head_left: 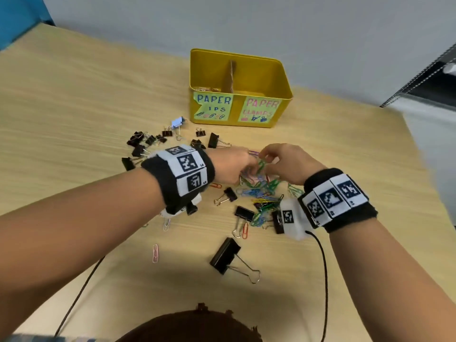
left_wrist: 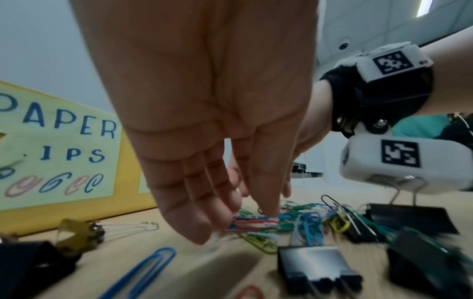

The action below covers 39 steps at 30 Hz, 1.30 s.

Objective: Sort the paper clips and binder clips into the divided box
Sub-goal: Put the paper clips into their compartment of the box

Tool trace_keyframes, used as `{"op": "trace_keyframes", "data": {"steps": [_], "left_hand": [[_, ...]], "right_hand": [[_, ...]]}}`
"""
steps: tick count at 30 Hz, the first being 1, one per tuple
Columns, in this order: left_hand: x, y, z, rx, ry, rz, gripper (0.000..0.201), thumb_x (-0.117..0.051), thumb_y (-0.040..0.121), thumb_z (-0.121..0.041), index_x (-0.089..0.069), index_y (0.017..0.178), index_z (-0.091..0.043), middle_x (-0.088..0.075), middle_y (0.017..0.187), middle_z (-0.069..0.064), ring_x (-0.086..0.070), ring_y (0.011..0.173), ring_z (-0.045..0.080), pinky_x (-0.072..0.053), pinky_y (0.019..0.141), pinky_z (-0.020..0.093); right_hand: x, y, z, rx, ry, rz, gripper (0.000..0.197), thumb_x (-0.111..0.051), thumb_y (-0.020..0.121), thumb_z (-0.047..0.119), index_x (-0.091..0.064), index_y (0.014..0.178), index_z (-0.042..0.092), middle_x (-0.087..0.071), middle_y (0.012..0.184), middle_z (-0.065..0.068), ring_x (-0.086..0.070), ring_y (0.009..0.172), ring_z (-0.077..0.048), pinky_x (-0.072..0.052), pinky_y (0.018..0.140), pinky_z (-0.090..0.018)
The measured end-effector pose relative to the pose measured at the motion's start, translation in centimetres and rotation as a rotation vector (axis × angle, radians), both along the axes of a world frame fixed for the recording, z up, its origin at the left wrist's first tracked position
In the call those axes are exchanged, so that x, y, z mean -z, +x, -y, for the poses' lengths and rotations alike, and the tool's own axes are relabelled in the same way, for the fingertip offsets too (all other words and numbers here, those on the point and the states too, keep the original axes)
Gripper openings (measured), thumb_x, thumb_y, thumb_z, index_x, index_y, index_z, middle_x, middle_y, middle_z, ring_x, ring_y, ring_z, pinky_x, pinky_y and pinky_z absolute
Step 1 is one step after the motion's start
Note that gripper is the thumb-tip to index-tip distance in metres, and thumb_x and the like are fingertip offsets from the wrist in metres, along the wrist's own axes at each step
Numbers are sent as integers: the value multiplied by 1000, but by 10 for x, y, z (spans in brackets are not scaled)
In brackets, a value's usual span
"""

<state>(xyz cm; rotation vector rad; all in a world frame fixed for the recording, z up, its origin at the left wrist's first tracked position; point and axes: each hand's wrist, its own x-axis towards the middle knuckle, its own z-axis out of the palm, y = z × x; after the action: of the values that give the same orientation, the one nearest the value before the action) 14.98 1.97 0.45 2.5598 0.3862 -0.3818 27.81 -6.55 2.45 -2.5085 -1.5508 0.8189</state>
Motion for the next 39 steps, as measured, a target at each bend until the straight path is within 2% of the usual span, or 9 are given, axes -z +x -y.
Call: {"op": "trace_keyframes", "data": {"steps": [5, 9, 13, 18, 24, 29, 32, 35, 39], "left_hand": [[6, -28, 2, 95, 11, -59, 43, -52, 86, -4, -60, 124, -24, -60, 112, -1, -55, 104, 14, -33, 80, 14], [9, -51, 3, 16, -52, -71, 28, -59, 83, -9, -72, 106, -17, -72, 103, 0, -62, 89, 11, -37, 71, 13], [13, -55, 14, -23, -91, -107, 18, -64, 79, -11, -74, 94, -11, -74, 91, 4, -55, 74, 7, -36, 58, 8], [10, -51, 28, -44, -111, -82, 21, -68, 76, -14, -68, 97, -12, -56, 65, -11, -53, 65, 9, -44, 65, 22], [4, -42, 44, 123, 15, -68, 51, -64, 83, -23, -51, 132, -24, -52, 113, 8, -43, 77, 10, -38, 84, 27], [6, -54, 44, 35, 32, -48, 47, -72, 73, -20, -61, 119, -21, -49, 101, 0, -44, 84, 11, -38, 73, 19], [11, -62, 49, -1, 58, -66, 43, -75, 69, -19, -60, 109, -18, -48, 108, 4, -44, 85, 13, -45, 78, 29], [15, -67, 54, 0, 76, -140, 43, -75, 70, -17, -56, 108, -14, -44, 94, 0, -43, 83, 14, -37, 68, 26], [19, -75, 60, -12, -78, -144, 41, -70, 72, -10, -56, 110, -16, -48, 90, -2, -54, 76, 20, -50, 67, 34]], "right_hand": [[-12, 0, 22, -53, -83, -2, 17, -64, 82, 13, -69, 98, 14, -58, 82, 3, -53, 73, -13, -36, 54, -19], [-6, -7, 37, -123, -249, -140, 22, -66, 82, 18, -68, 103, 22, -63, 85, 4, -57, 70, -11, -45, 56, -18], [-4, -16, 39, -108, -89, -153, 19, -67, 82, 14, -69, 100, 19, -63, 84, 4, -52, 63, -3, -40, 51, -2], [-4, -29, 52, -137, -129, -91, 17, -70, 79, 23, -69, 95, 19, -53, 73, 7, -46, 61, -3, -36, 52, -18], [2, -30, 73, -8, -193, 88, 10, -70, 75, 9, -61, 79, 12, -60, 83, -5, -55, 67, -18, -45, 50, -22], [-6, -40, 85, 26, -171, 184, 23, -75, 70, 19, -52, 66, 20, -62, 84, -5, -56, 77, -22, -40, 61, -25], [-3, -67, 82, -72, -145, 198, 16, -72, 75, 27, -62, 82, 15, -64, 88, -6, -59, 82, -23, -43, 67, -29], [11, -85, 70, -153, -243, 266, 34, -72, 74, 37, -63, 97, 13, -54, 88, -3, -53, 84, -22, -44, 71, -30], [19, -76, 50, -125, -175, 283, 24, -55, 89, 23, -61, 107, 8, -63, 101, -10, -58, 91, -27, -43, 72, -30]]}}
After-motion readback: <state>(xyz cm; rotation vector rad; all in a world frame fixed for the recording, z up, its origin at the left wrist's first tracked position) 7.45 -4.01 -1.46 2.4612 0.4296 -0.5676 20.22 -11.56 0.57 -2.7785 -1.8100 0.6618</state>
